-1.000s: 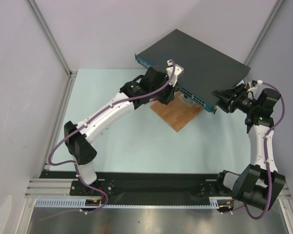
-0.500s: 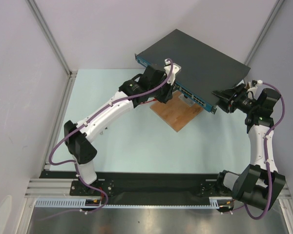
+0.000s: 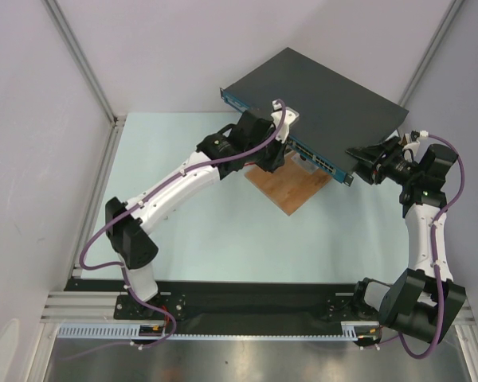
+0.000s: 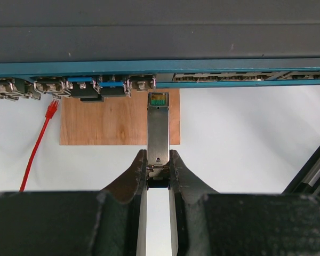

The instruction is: Insert the plug into the switch port

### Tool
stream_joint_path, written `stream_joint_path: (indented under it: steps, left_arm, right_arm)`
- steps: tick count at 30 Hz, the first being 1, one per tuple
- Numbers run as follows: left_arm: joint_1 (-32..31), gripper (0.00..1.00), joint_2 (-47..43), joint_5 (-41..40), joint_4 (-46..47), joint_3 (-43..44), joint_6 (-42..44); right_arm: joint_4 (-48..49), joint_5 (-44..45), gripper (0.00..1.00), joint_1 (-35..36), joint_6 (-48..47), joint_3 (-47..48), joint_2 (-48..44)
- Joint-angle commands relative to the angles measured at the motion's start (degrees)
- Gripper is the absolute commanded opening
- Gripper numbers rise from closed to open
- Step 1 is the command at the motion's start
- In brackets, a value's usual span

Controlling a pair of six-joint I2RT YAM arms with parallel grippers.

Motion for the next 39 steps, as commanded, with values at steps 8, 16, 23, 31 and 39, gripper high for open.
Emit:
stream_joint_path:
  steps: [8,16,23,31,39]
  left_arm:
    - [-0.15,0.00,-4.39,-1.03,1.92,0.82,0.23]
    - [-0.15,0.00,-4.12,-1.20,1.92,1.52,0.32]
    - [0.11,0.00,-3.77,-1.73,2.10,2.05,0.23]
    - [0.55,0.00,-3.33,-2.34,2.18,2.57,0.32]
    - [0.82,0.00,-2.89,-2.52,2.53,3.36,0.32]
  right_arm:
    - [7.09,4.06,0.00,2.21,-9.34,1.72,-0.45]
    - [6.92,4.14,0.00,2.21,-9.43,1.63,-0.54]
    - [6.39,3.97,0.00,2.30,-9.78,1.72,-0.63]
    - [6.39,4.23,0.00,2.47,-9.95,1.54,-0.63]
    - [6.30,4.23,0.00,2.56,-10.04,1.54,-0.54]
